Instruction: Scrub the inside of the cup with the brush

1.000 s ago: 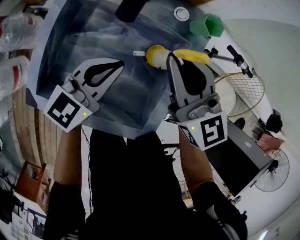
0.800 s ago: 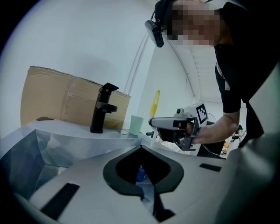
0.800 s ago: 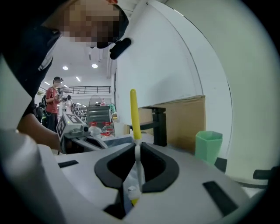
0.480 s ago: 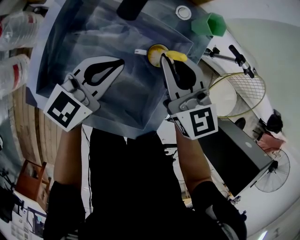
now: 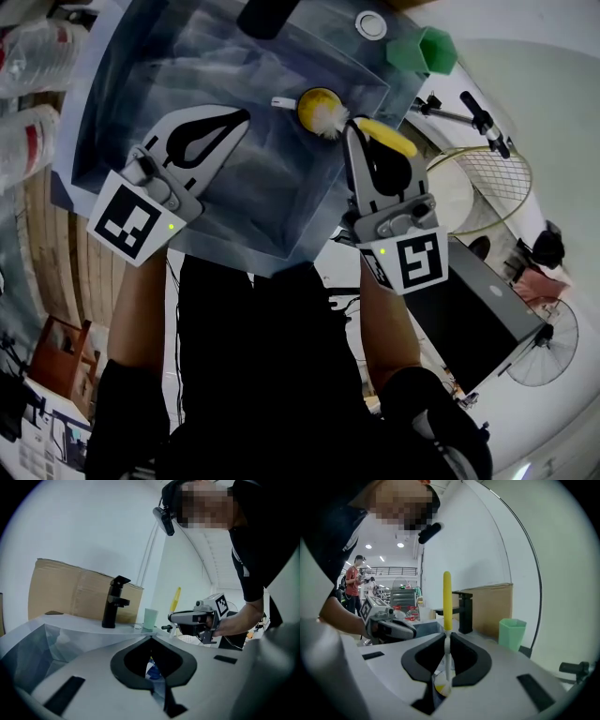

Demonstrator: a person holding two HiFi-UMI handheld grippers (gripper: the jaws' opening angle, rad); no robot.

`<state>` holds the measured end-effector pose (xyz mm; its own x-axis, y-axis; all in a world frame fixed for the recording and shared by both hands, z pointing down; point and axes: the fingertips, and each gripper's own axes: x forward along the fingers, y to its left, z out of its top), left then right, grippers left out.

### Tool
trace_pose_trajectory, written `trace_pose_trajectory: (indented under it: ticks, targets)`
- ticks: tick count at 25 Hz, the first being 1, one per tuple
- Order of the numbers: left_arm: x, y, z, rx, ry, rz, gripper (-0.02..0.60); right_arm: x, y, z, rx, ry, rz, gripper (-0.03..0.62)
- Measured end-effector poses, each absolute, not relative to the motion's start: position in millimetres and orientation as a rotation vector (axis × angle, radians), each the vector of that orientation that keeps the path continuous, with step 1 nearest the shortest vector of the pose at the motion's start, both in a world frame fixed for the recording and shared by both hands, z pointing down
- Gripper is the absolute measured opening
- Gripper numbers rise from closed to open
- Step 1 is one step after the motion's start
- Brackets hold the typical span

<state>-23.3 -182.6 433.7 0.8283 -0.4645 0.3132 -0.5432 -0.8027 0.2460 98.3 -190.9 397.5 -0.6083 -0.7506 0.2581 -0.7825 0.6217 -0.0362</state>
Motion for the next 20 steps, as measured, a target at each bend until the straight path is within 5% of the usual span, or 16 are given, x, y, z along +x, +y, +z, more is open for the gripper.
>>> trace_pose_trajectory:
  ticks: [13,20]
  targets:
    - [-17.4,-177.7,433.0,2.673,-0.742,0.302,0.015,100.1,-203.9,352.1,1.300,-2.661,0.077,0.048]
    - [-9.2,-170.2,437.0,2.662,-0.705,0.302,0.015,92.4,-207.7,411.3,1.251,-2.594,0.193,0.048]
